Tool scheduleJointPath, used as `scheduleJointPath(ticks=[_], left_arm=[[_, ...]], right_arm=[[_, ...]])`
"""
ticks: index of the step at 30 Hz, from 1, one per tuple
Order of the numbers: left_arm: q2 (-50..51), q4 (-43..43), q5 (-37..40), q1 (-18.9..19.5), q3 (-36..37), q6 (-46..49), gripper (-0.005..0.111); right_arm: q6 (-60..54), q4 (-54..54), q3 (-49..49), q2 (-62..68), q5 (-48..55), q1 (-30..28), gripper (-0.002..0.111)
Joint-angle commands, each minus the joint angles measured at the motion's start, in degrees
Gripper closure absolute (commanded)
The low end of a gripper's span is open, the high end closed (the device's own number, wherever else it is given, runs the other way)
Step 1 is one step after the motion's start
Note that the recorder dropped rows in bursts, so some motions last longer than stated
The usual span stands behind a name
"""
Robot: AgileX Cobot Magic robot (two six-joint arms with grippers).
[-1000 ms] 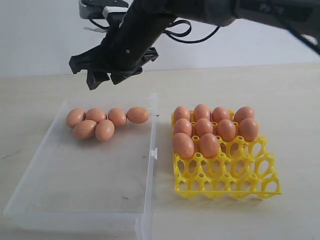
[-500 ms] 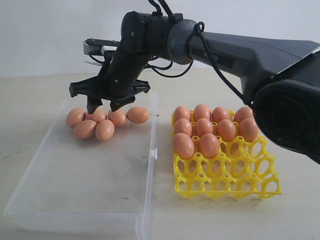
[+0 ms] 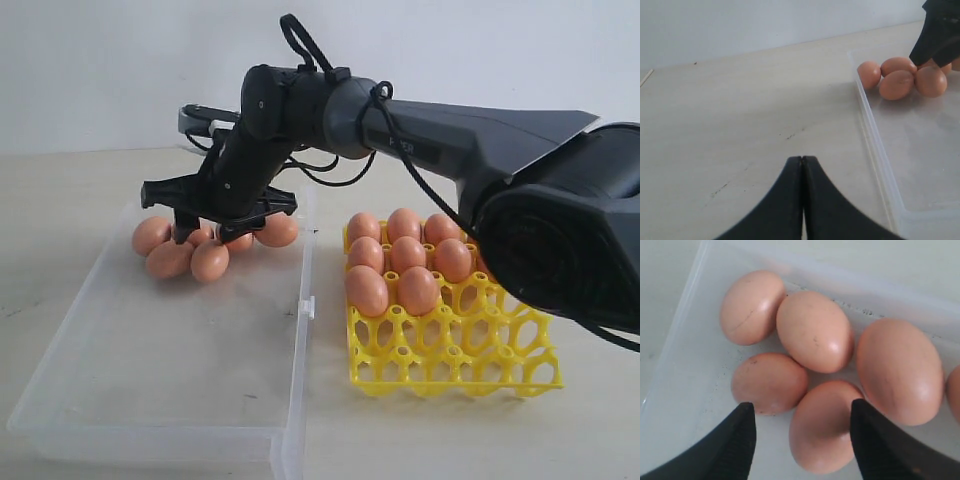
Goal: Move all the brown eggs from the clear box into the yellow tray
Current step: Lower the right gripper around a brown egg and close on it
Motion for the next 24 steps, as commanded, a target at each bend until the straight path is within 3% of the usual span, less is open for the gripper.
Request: scheduleJointPath(ticks=[1, 21, 24], left_arm=[[-0.3, -0.1, -0.4, -0.3, -0.2, -0.3, 0.107], [-0.3, -0.1, -0.4, -0.3, -0.2, -0.3, 0.107], [-0.3, -0.1, -0.4, -0.3, -0.2, -0.3, 0.107]], right_arm=[[0.8, 0.1, -0.6, 1.0, -0.8, 0.1, 0.053], [2.6, -4.0, -0.6, 4.0, -0.6, 0.1, 0.053], [2.6, -5.5, -0.6, 4.0, -0.9, 0.1, 0.062]])
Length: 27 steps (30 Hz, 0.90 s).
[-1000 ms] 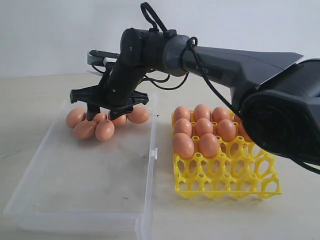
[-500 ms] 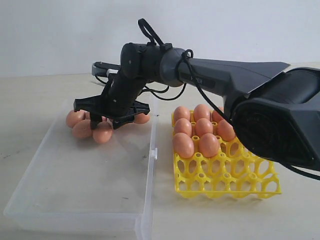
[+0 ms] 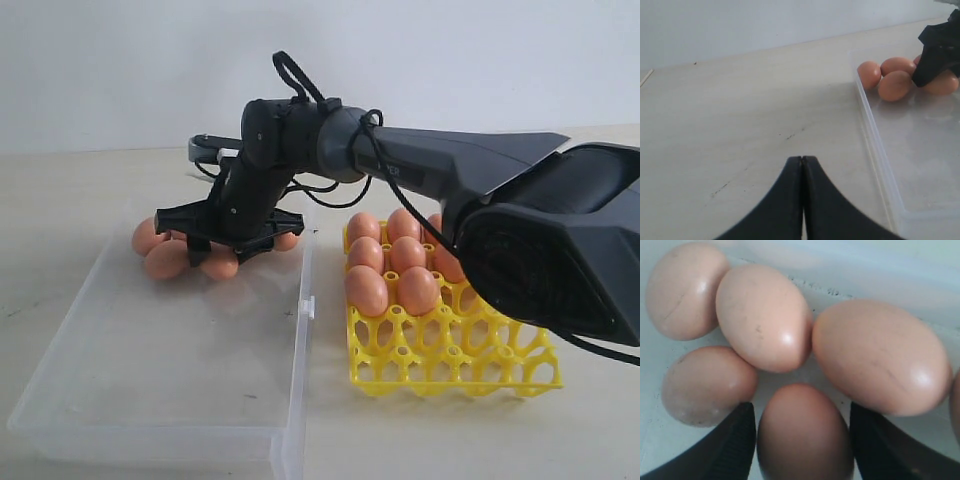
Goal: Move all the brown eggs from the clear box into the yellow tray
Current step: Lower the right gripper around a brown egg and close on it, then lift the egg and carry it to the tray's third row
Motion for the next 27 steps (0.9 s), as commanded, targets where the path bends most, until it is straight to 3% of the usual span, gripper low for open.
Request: scheduleJointPath(ticks=[1, 6, 19, 27], left_arm=[[-0.3, -0.1, -0.4, -0.3, -0.2, -0.3, 0.107], [-0.3, -0.1, -0.4, -0.3, -0.2, -0.3, 0.107], [-0.3, -0.1, -0.4, -0.3, -0.2, -0.3, 0.107], [-0.3, -0.1, -0.4, -0.3, -0.2, -0.3, 0.107]], right_arm=[[0.0, -2.6, -0.3, 0.2, -0.4, 0.1, 0.067], [-4.4, -2.7, -0.3, -0.5, -0.5, 0.1, 0.108], [-14.2, -2.7, 1.8, -10.6, -5.7, 1.6, 0.108], [-18.6, -1.2, 19.5, -22.5, -22.0, 2.7, 0.108]])
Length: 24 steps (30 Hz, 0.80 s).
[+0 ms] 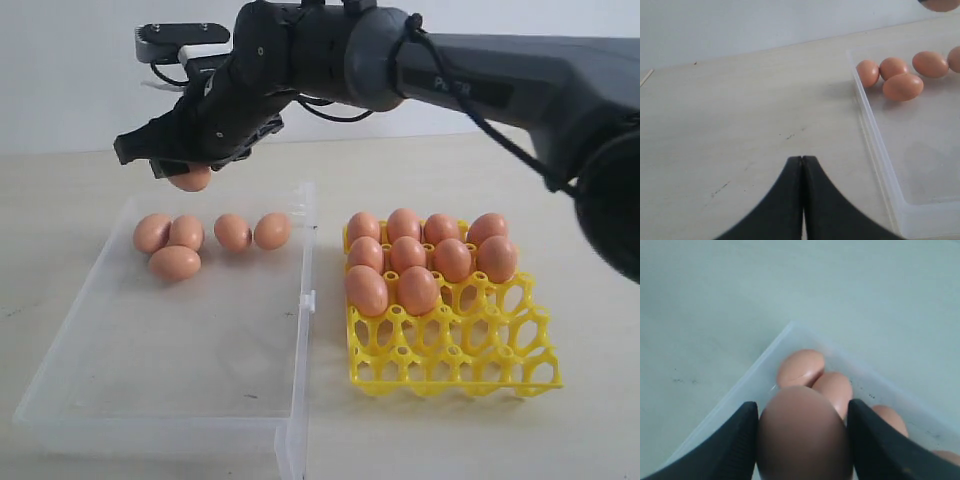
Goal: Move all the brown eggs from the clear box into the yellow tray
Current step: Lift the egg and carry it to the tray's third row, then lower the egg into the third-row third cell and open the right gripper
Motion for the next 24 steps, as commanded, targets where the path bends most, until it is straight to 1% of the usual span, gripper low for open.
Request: scheduleJointPath(ticks=[1, 2, 3, 4, 7, 8, 10, 14, 18, 20, 22, 24], left_arm=[[-0.3, -0.1, -0.4, -0.3, -0.2, -0.3, 0.107], [-0.3, -0.1, -0.4, -0.3, -0.2, -0.3, 0.107], [-0.3, -0.1, -0.4, -0.3, -0.2, -0.3, 0.107], [-0.3, -0.1, -0.4, -0.3, -0.2, -0.3, 0.107], [-0.3, -0.1, -0.4, -0.3, -0.2, -0.3, 0.107], [-0.3, -0.1, -0.4, -0.3, -0.2, -0.3, 0.107], [-0.3, -0.1, -0.4, -0.3, -0.2, -0.3, 0.107], [-0.3, -0.1, -0.4, -0.3, -0.2, -0.3, 0.107], [-0.3, -0.1, -0.4, -0.3, -0.2, -0.3, 0.107], [-0.3, -0.1, -0.4, -0.3, -0.2, -0.3, 0.107], [-0.3, -0.1, -0.4, -0.3, -0.2, -0.3, 0.107], [-0.3, -0.1, -0.4, -0.3, -0.2, -0.3, 0.107]], right_arm=[[-3.8, 2.2, 11.8, -7.8, -11.4, 0.3, 0.108], [-6.3, 5.2, 19.2, -12.2, -17.6, 0.3, 0.108], [-7.2, 6.3, 22.3, -14.1, -20.3, 0.3, 0.108], [-9.8, 7.9, 30.1, -19.1, -27.4, 0.2, 0.108], [-16.8, 13.5, 44.3, -28.3, -37.6, -0.2, 0.108], [-22.6, 19.6, 51.4, -32.6, -42.3, -0.3, 0.108], [-27.6, 25.2, 58.7, -36.6, -48.6, -0.3, 0.108], [-27.7, 26.0, 74.6, -44.5, -60.8, -0.3, 0.108], [-27.7, 26.1, 86.0, -50.5, -71.8, -0.3, 0.108], [-27.7, 26.1, 89.0, -51.9, -73.1, -0.3, 0.108], [-27.7, 26.8, 89.8, -52.2, -73.5, -0.3, 0.108], [-27.7, 27.1, 90.7, -52.2, -73.8, -1.6, 0.108]])
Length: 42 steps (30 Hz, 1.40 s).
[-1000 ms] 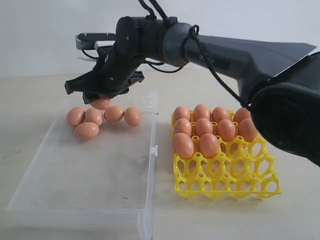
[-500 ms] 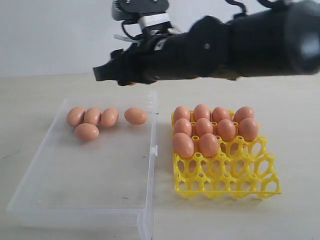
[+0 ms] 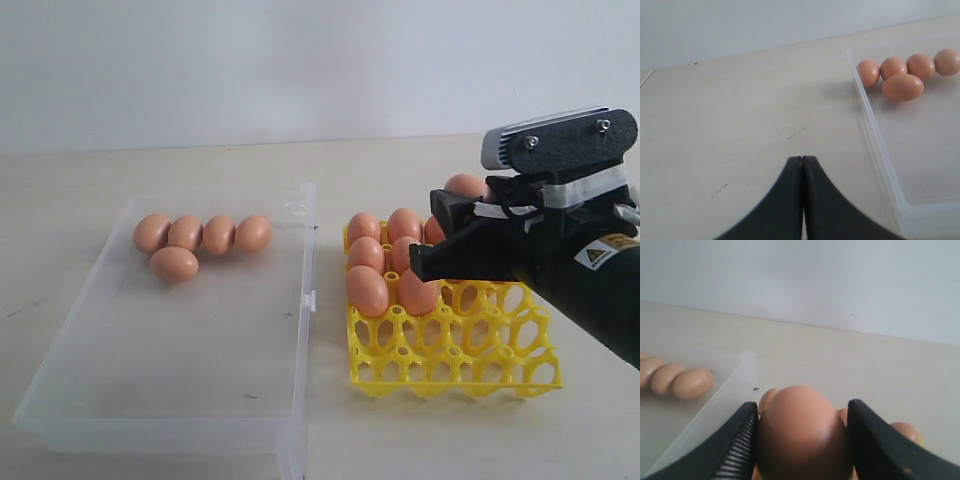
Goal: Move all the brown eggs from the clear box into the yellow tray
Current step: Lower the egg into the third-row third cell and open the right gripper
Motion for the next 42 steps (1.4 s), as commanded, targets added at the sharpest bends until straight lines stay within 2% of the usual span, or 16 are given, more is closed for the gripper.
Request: scheduleJointPath(ticks=[1, 12, 19, 23, 30, 37, 42], left_arm=[[-0.3, -0.1, -0.4, -0.3, -0.2, -0.3, 0.107], [-0.3, -0.1, -0.4, -0.3, -0.2, -0.3, 0.107], [-0.3, -0.1, -0.4, -0.3, -0.2, -0.3, 0.107], [-0.3, -0.1, -0.4, -0.3, -0.2, -0.3, 0.107], [-0.3, -0.1, -0.4, -0.3, -0.2, -0.3, 0.107], [-0.3, -0.1, -0.4, -0.3, -0.2, -0.3, 0.107], [-0.3, -0.1, -0.4, -0.3, -0.2, -0.3, 0.107]], right_arm=[[-0.5, 0.3, 1.5, -0.5, -1.9, -1.9, 0.108], [3.3, -3.1, 3.8, 8.2, -0.8, -6.3, 0.108], [9.5, -7.4, 3.8, 10.0, -0.4, -10.0, 0.108], [10.7, -8.3, 1.8, 11.2, 1.2, -10.0, 0.108], [10.7, -10.9, -3.9, 15.6, 9.8, -10.0, 0.108], [11.1, -10.4, -4.7, 17.7, 10.1, -10.0, 0.108], [12.7, -10.4, -4.7, 17.7, 10.3, -12.0, 0.108]])
